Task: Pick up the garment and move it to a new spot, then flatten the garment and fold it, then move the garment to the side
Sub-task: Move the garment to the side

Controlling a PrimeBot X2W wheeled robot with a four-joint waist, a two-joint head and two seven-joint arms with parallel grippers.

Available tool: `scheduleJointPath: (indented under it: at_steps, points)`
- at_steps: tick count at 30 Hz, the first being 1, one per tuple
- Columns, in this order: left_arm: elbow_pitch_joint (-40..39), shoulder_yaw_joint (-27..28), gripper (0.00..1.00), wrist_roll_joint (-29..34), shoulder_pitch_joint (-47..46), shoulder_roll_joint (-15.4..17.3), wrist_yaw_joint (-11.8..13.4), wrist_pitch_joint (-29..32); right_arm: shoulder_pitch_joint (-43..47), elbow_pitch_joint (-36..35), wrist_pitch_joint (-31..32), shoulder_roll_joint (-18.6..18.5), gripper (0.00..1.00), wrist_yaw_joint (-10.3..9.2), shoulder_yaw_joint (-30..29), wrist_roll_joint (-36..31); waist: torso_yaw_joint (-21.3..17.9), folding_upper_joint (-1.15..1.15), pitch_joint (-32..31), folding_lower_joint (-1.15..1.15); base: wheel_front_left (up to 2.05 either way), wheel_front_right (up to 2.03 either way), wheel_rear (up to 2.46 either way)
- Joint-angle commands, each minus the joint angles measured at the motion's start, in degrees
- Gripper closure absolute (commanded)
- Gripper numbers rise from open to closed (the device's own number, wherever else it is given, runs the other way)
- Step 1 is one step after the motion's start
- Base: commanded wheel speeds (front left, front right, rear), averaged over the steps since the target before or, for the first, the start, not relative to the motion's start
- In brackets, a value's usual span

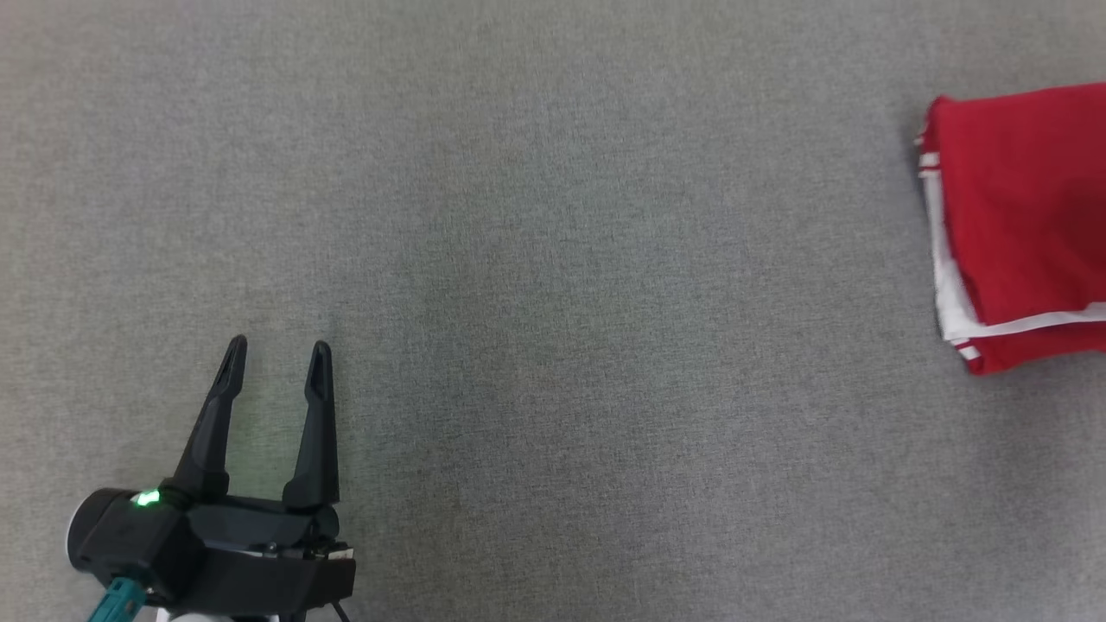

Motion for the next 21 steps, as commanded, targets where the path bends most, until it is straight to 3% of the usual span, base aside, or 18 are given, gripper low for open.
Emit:
scheduleJointPath:
  at_steps: [1, 6, 7, 8, 11, 13, 14, 15, 16, 21]
  points:
    - [-0.1, -0.2, 0.0, 0.3, -1.2, 0.5, 0.1, -0.2, -0.6, 1.9, -1.8, -1.4, 1.0, 0.03, -0.3, -1.7, 0.0, -0.01, 1.9, -0.01, 0.0, 0.0, 0.0]
    - [0.1, -1.7, 0.0, 0.5, -2.4, 1.7, 0.1, -0.2, -0.7, 7.7, -7.5, -4.7, 1.0, 0.03, 0.2, -5.5, 1.1, -0.01, 3.7, -0.01, 0.0, 0.0, 0.0]
    - [0.2, -2.3, 0.0, 0.6, -2.5, 1.9, 0.1, -0.2, -0.4, 9.5, -11.9, -5.8, 1.0, 0.03, 1.4, -6.0, 1.4, -0.01, 4.3, -0.01, 0.0, 0.0, 0.0]
    - [0.2, -2.5, 0.0, 0.6, -2.7, 2.2, 0.1, -0.2, -0.7, 11.2, -13.1, -5.3, 1.0, 0.03, 1.7, -5.5, 1.5, -0.01, 4.6, -0.01, 0.0, 0.0, 0.0]
    - [0.5, -3.5, 0.0, 0.4, -3.6, 2.7, 0.1, -0.2, -1.7, 12.6, -18.8, -8.6, 1.0, -0.05, 6.3, -8.7, 1.7, -0.01, 5.1, -0.01, 0.0, 0.0, 0.0]
    - [0.6, -3.8, 0.0, 0.2, -3.6, 3.1, 0.1, -0.2, -1.9, 14.4, -21.2, -8.3, 0.98, -0.05, 7.5, -9.9, 1.7, -0.01, 5.1, -0.01, 0.0, 0.0, 0.0]
    - [0.7, -4.0, 0.0, 0.1, -3.8, 3.2, 0.1, -0.2, -2.0, 15.1, -22.1, -7.8, 0.6, -0.05, 7.9, -10.1, 1.5, -0.01, 4.9, -0.01, 0.0, 0.0, 0.0]
    - [0.8, -4.1, 0.0, 0.0, -3.9, 3.2, 0.1, -0.2, -2.3, 15.7, -23.1, -7.4, 0.47, -0.05, 8.3, -10.0, 1.4, -0.01, 4.7, -0.01, 0.0, 0.0, 0.0]
    - [0.9, -4.3, 0.0, -0.1, -4.0, 3.2, 0.1, -0.2, -2.5, 16.1, -23.9, -7.4, 0.0, -0.05, 8.5, -10.1, 1.2, -0.01, 4.5, -0.01, 0.0, 0.0, 0.0]
    - [1.4, -4.8, 0.0, -0.5, -3.6, 3.2, 0.1, -0.2, -1.8, 18.3, -24.2, -6.2, 0.0, -0.05, 7.3, -10.8, 0.2, -0.01, 2.6, -0.01, 0.0, 0.0, 0.0]
